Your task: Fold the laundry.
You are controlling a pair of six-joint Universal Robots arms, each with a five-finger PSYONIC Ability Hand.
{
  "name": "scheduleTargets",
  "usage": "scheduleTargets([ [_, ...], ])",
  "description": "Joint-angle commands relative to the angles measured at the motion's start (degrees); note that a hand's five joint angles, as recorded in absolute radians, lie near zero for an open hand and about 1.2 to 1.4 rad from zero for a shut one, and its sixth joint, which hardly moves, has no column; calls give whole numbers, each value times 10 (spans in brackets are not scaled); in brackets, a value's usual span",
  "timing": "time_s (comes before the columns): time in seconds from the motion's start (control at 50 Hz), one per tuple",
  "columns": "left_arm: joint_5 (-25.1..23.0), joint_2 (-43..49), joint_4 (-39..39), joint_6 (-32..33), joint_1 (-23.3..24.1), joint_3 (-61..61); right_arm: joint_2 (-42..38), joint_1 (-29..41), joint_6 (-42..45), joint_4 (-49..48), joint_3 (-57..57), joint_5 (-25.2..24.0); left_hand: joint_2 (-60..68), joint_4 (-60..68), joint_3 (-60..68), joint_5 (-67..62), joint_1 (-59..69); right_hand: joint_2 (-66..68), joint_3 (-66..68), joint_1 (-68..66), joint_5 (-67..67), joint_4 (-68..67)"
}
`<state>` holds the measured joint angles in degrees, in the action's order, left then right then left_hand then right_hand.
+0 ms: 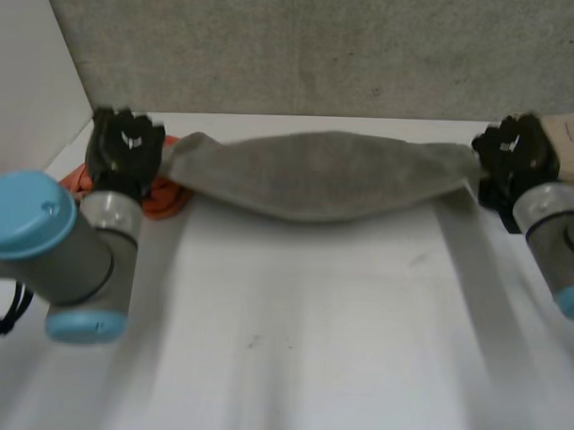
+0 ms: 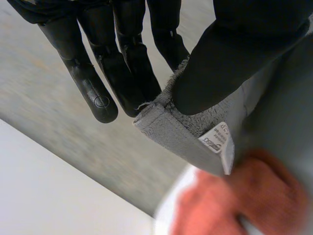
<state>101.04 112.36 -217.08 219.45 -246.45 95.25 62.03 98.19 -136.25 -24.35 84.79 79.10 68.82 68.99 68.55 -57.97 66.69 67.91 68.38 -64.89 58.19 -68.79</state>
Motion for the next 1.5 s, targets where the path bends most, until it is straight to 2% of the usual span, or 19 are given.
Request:
scheduleTargets([
  [0.02,-8,-94,74,4,4,132,19,-31,16,109,64,-3,112,110,114,-120,133,121,116,-151,118,-112],
  [0.08,-16,-143,120,9,4,169,90,-51,31,198,92,-1,112,110,114,-120,133,121,116,-151,118,-112],
  [0.22,-37,-266,326,48,-2,248,203,-112,129,445,140,2,112,110,114,-120,133,121,116,-151,118,-112],
  [0.26,-47,-279,383,62,-3,261,219,-120,161,480,152,3,112,110,114,-120,133,121,116,-151,118,-112],
  [0.32,-62,-275,409,68,-3,264,224,-123,208,498,169,1,112,110,114,-120,133,121,116,-151,118,-112],
  [0.42,-66,-239,381,68,-4,246,207,-121,204,446,173,4,112,110,114,-120,133,121,116,-151,118,-112],
  [0.5,-62,-176,338,70,-3,202,145,-116,181,389,156,9,112,110,114,-120,133,121,116,-151,118,-112],
  [0.62,-54,-86,255,69,-2,115,58,-50,149,290,90,46,112,110,114,-120,133,121,116,-151,118,-112],
  [0.68,-32,-31,195,69,0,61,15,-26,147,229,52,77,112,110,114,-120,133,121,116,-151,118,-112],
  [0.76,14,50,134,71,2,-24,-34,-13,144,156,6,91,112,110,114,-120,133,121,116,-151,118,-112],
  [0.88,59,171,115,78,4,-165,-105,9,145,70,-71,91,112,110,114,-120,133,121,116,-151,118,-112],
  [1.02,56,257,109,81,4,-286,-194,16,148,5,-175,93,112,110,114,-120,133,121,116,-151,118,-112],
  [1.04,55,263,109,81,4,-296,-204,17,147,4,-185,94,34,32,36,-42,55,43,38,-73,40,-34],
  [1.06,54,267,109,81,5,-303,-212,20,147,3,-194,95,-142,-144,-139,133,-121,-151,-155,121,-154,160],
  [1.08,54,269,109,81,5,-308,-225,25,146,2,-206,99,-330,-332,-327,322,-309,-562,-567,532,-565,571],
  [1.1,53,272,108,81,7,-314,-229,28,145,2,-209,100,-580,-582,-577,572,-559,-579,-584,549,-582,588],
  [1.22,52,256,108,77,39,-307,-215,44,110,10,-188,104,-588,-590,-586,580,-567,-579,-584,549,-582,588],
  [1.34,52,177,109,72,49,-222,-104,39,18,33,-96,93,-588,-590,-586,580,-567,-579,-584,549,-582,588],
  [1.5,37,57,104,24,51,-65,-12,2,-45,142,-9,32,-588,-590,-586,580,-567,-579,-584,549,-582,588],
])
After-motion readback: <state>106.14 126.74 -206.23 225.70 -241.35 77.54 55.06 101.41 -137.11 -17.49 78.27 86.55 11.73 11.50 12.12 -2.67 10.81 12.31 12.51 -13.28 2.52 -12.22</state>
